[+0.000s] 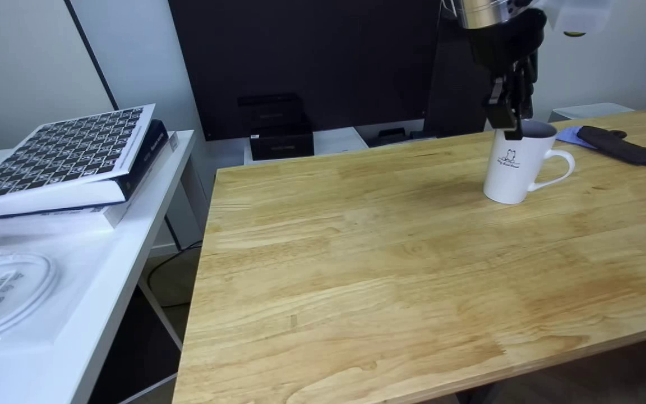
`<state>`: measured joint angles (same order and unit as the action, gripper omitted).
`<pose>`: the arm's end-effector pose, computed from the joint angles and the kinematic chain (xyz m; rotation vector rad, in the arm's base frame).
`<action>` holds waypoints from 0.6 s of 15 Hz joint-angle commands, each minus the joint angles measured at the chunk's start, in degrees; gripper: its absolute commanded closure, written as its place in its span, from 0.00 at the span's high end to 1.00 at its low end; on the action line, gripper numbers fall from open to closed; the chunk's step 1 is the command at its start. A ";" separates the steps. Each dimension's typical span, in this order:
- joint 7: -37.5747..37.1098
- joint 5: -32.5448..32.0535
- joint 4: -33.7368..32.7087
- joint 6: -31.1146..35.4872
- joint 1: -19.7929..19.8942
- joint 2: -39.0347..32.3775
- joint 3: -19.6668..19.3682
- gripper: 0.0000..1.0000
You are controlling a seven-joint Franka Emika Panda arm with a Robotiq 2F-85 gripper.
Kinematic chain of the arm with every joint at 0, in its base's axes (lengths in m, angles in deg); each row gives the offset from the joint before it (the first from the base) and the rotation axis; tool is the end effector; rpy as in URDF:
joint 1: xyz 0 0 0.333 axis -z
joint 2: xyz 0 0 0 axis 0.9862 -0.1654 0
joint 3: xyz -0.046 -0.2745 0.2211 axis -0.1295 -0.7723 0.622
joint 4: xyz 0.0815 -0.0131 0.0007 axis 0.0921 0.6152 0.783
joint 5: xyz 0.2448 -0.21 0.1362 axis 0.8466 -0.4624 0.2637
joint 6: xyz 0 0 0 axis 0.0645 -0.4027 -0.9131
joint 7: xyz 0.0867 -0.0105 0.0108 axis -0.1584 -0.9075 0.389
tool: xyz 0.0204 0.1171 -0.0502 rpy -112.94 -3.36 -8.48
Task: Take the spoon out of the white mug
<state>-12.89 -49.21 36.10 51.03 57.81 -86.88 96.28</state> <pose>0.5563 0.2633 0.2385 2.5649 0.7403 -0.1843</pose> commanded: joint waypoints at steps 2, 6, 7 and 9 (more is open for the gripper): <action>-0.52 1.15 -1.10 -1.14 -0.91 -0.14 -0.90 0.10; -1.06 0.68 -1.11 -2.40 -1.32 1.05 -1.56 0.03; -1.20 0.33 -1.23 -3.35 -1.51 1.72 -1.85 0.04; -1.26 -0.18 -1.40 -5.31 -1.65 3.18 -2.17 0.04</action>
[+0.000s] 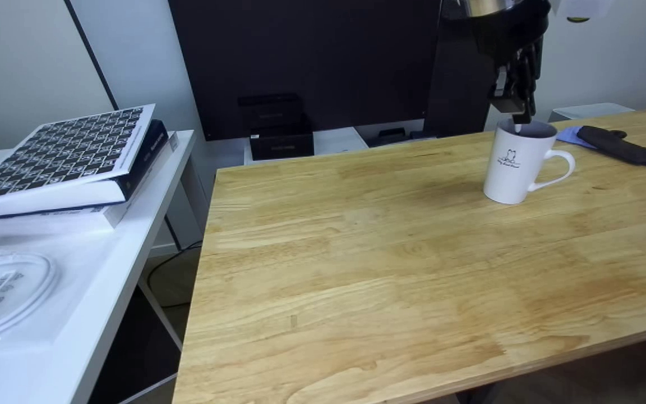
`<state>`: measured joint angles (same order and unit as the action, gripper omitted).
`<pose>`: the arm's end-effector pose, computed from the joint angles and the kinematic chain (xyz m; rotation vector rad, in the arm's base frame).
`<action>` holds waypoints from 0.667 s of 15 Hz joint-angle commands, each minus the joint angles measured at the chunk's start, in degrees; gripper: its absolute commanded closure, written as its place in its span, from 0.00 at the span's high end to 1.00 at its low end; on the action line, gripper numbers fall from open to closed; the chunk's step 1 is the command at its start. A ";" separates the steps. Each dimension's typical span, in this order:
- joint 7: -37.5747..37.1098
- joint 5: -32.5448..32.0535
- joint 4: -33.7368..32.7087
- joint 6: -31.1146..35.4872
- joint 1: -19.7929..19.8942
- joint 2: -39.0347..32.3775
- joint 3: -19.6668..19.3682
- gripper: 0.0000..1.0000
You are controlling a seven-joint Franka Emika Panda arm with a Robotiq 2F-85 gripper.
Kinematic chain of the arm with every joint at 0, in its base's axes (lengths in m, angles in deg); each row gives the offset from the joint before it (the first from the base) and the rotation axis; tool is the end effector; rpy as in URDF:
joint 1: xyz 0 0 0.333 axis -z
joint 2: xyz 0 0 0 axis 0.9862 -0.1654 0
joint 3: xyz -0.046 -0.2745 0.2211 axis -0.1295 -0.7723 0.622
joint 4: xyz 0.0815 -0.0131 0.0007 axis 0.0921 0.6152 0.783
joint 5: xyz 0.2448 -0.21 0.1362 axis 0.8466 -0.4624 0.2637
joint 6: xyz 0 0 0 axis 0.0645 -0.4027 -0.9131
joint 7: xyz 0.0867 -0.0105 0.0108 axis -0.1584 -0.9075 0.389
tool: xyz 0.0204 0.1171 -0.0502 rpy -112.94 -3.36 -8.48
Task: Take the spoon out of the white mug
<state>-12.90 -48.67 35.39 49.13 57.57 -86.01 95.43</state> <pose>0.5603 0.2566 0.2506 2.5605 0.7011 -0.1907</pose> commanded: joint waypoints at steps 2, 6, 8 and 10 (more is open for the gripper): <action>-1.06 -0.64 -1.37 -5.76 -1.38 4.17 -1.22 0.04; 0.74 0.96 -4.21 -11.84 -0.75 8.05 -0.04 0.04; 1.66 1.69 -5.68 -14.54 -0.24 10.25 0.72 0.04; 2.89 2.53 -7.04 -16.11 0.17 12.41 1.38 0.04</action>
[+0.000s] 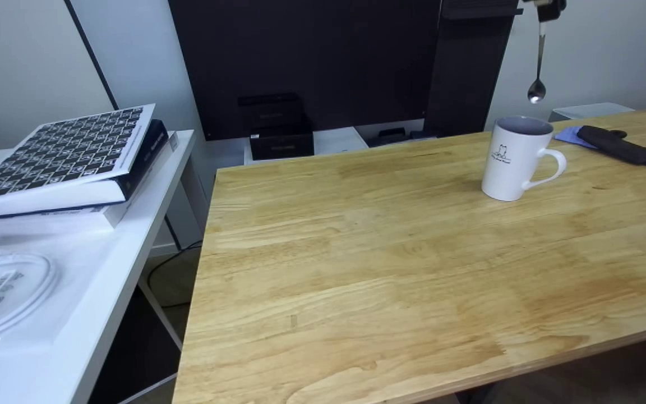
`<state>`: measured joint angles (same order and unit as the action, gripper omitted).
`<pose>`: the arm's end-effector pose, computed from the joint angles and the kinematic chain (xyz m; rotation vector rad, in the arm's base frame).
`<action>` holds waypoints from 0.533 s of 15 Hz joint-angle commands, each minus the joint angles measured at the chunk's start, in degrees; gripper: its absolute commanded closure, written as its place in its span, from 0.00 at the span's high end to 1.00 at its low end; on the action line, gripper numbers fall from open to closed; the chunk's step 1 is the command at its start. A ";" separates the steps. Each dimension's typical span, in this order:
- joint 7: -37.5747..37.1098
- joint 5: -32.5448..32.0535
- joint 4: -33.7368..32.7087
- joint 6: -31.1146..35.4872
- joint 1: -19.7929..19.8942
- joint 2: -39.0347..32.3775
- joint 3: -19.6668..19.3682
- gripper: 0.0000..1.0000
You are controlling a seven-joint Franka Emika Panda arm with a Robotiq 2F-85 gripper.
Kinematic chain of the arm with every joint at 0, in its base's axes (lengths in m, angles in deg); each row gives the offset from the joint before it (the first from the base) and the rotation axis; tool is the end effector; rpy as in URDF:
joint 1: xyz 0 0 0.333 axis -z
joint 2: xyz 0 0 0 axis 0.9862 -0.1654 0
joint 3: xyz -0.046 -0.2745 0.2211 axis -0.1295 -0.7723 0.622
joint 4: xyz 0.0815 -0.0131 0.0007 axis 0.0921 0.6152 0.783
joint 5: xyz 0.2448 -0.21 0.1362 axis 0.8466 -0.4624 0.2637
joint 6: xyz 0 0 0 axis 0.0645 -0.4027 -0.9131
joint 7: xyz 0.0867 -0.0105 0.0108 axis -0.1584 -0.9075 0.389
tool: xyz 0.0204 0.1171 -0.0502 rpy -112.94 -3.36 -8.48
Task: Take the spoon out of the white mug
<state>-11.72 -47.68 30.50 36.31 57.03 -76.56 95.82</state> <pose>0.5600 0.2502 0.3761 2.5426 0.5866 -0.1324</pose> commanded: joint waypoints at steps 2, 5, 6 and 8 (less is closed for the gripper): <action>2.02 1.21 -2.34 -3.08 0.65 4.91 1.42 0.04; 3.19 0.08 -0.01 2.87 0.81 6.60 2.77 0.04; 3.24 -0.04 0.98 6.12 0.85 6.71 3.23 0.04; 3.77 0.52 2.68 12.90 1.17 6.32 3.86 0.04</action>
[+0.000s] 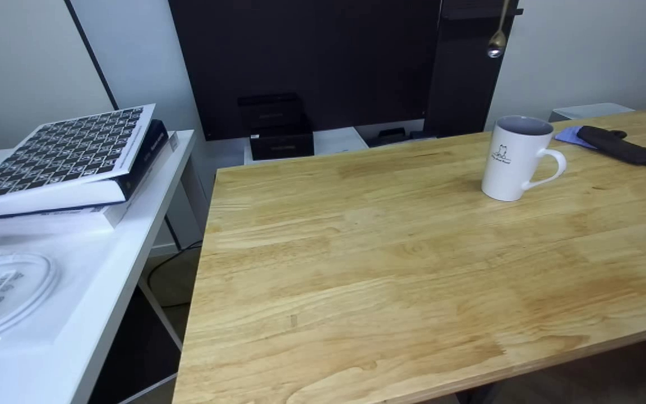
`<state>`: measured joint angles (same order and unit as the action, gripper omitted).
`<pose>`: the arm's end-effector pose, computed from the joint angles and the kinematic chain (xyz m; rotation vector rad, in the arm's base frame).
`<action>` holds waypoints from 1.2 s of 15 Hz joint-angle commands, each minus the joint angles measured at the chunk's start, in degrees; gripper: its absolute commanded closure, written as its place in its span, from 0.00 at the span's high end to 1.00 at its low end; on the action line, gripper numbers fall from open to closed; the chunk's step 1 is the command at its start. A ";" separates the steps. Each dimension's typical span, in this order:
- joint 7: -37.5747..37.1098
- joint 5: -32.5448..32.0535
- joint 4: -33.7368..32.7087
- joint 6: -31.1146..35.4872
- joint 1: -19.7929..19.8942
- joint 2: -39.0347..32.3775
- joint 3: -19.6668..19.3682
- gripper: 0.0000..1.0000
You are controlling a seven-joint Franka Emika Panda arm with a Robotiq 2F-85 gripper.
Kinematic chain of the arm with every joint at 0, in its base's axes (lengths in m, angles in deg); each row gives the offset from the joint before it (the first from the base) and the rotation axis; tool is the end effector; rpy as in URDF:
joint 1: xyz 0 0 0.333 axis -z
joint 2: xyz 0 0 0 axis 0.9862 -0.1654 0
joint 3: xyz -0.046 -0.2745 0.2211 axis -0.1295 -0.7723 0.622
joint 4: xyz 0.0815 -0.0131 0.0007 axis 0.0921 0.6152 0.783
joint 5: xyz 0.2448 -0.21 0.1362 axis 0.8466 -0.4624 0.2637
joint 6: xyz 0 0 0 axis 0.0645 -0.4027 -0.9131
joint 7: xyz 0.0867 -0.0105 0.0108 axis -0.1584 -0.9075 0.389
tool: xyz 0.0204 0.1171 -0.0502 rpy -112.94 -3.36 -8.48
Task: Take the spoon out of the white mug
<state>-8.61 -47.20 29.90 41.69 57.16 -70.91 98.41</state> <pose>0.5527 0.2808 0.4458 2.6009 0.7171 0.1067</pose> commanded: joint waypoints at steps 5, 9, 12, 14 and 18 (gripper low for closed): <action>4.30 3.09 6.58 20.72 1.66 -2.30 1.79 0.04; 10.54 8.40 7.26 27.68 2.66 -6.65 2.68 0.04; 18.68 15.81 6.14 29.67 5.04 -10.34 4.81 0.04; 24.45 20.69 5.08 28.80 6.91 -12.38 6.50 0.04; 34.11 29.22 2.43 25.06 10.92 -15.74 9.69 0.04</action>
<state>19.68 -22.71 36.12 70.35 64.92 -83.93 105.20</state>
